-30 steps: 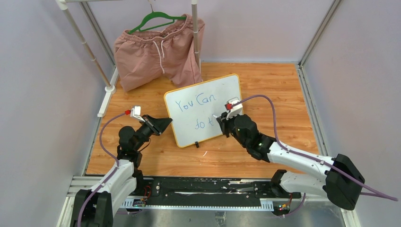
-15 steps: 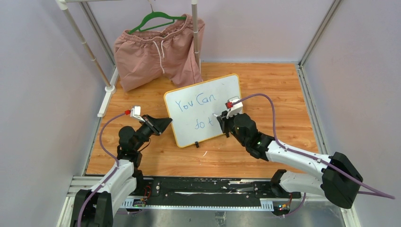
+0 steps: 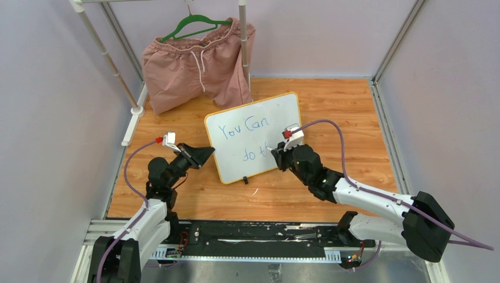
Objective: Write a sentence on the whiteboard
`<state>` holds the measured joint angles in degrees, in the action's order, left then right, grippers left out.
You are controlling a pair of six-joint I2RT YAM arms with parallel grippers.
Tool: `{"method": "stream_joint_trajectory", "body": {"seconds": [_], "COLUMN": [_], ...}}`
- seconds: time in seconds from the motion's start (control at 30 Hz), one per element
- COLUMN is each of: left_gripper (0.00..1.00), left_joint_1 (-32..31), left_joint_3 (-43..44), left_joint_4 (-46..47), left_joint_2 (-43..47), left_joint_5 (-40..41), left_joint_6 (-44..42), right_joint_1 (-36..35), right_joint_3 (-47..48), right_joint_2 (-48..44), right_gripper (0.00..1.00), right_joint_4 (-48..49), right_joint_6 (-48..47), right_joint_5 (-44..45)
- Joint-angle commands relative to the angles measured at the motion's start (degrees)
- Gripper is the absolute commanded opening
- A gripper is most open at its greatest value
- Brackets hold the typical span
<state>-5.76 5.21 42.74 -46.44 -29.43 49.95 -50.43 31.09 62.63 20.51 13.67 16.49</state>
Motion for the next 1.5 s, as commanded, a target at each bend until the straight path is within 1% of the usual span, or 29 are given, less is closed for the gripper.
{"method": "stream_joint_trajectory", "body": {"seconds": [0.0,0.8,1.1,1.47], "left_gripper": [0.00,0.00,0.00,0.00], "left_joint_1": [-0.3,-0.3,-0.3,-0.3], "left_joint_3": [-0.1,0.0,-0.2,-0.2], "left_joint_4": [2.5,2.5,2.5,2.5], "left_joint_2": [0.5,0.5,0.6,0.6], "left_joint_5": [-0.5,-0.6,-0.7,-0.6], "left_joint_6": [0.5,0.5,0.5,0.5], "right_joint_1": [0.9,0.6,0.6,0.7], "right_joint_3": [-2.0,-5.4,-2.2,-1.4], "right_joint_2": [-1.6,-2.5,-1.8,-6.5], "right_gripper": [0.00,0.00,0.00,0.00], "right_joint_4": [-1.2,-3.0,-2.4,-2.5], "right_joint_6": [1.6,4.2,2.9,2.4], "right_joint_5": [-0.3,-1.4,-1.5,-2.3]}}
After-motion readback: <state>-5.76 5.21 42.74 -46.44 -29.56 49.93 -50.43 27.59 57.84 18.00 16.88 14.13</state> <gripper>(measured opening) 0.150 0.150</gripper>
